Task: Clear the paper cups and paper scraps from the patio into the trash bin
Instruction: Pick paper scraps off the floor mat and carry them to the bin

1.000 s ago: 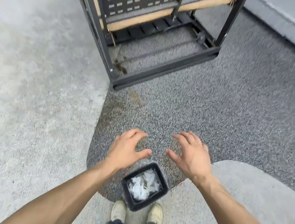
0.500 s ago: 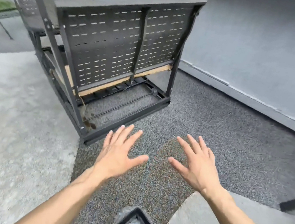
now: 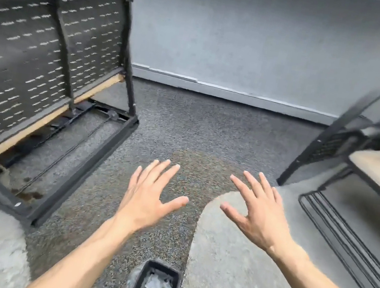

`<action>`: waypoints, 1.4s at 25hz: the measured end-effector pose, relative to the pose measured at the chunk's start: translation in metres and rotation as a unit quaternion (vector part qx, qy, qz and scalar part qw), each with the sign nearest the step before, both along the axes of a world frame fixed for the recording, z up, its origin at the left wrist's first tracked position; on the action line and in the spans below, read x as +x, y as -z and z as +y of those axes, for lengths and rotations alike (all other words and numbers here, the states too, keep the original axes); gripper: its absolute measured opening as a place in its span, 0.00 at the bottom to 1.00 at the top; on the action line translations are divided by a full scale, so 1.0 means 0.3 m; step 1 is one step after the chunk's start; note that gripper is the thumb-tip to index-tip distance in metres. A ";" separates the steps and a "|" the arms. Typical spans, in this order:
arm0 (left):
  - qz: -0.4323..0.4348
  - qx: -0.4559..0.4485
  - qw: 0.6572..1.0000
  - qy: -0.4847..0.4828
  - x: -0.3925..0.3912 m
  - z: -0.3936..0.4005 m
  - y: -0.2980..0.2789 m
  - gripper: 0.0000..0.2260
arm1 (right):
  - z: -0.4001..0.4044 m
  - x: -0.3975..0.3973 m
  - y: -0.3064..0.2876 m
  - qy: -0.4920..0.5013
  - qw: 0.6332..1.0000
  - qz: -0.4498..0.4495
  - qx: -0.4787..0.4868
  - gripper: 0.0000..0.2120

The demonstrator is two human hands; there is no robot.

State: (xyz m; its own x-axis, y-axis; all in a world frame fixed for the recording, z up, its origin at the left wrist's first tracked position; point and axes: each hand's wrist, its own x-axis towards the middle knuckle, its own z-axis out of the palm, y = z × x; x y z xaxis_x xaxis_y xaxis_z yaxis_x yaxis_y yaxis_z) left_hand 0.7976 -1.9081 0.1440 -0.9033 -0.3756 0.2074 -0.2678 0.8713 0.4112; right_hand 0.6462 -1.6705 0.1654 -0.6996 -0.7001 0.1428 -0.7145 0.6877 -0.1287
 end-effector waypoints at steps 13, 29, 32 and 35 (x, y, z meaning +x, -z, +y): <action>0.030 -0.015 0.919 0.393 -0.489 1.047 -0.121 0.38 | 1.151 0.200 -0.064 0.383 0.924 0.017 -0.005 0.36; 0.022 -0.036 0.721 0.692 -0.313 2.518 -0.110 0.40 | 2.290 0.921 -0.009 0.695 0.718 -0.008 -0.038 0.34; 0.014 -0.039 0.680 0.732 -0.279 2.696 -0.087 0.39 | 2.356 1.036 0.024 0.734 0.677 -0.014 -0.057 0.35; 0.007 -0.031 0.639 0.769 -0.243 2.872 -0.061 0.37 | 2.427 1.133 0.055 0.773 0.629 -0.031 -0.070 0.36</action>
State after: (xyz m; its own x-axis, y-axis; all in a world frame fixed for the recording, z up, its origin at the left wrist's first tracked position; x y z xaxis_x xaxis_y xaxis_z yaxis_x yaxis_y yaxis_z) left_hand 0.7248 -1.0464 0.1623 -0.1930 0.9623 0.1914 0.9273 0.1151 0.3561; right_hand 0.9860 -0.9423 0.1490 -0.5357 0.8418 0.0659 0.8051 0.5327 -0.2608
